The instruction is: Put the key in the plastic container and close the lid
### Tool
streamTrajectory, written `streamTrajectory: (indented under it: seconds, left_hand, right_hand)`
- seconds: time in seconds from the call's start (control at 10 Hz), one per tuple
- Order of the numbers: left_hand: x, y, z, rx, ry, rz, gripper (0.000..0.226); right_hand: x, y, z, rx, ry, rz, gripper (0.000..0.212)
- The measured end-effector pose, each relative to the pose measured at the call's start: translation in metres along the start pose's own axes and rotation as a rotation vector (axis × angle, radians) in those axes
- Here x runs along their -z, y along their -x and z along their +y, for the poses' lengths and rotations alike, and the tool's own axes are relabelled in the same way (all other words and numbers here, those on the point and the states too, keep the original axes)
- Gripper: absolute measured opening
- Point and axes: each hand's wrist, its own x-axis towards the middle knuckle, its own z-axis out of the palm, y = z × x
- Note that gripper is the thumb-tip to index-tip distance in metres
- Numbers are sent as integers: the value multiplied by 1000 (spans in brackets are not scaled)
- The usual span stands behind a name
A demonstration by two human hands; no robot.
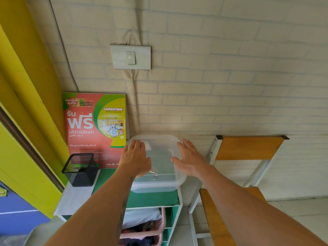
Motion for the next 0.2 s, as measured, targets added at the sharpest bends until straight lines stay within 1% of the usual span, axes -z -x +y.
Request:
streamTrajectory:
  seconds: [0.2]
  left_hand:
    - [23,15,33,-3,43,-6,62]
  right_hand:
    - [42,36,36,-78,37,37,76]
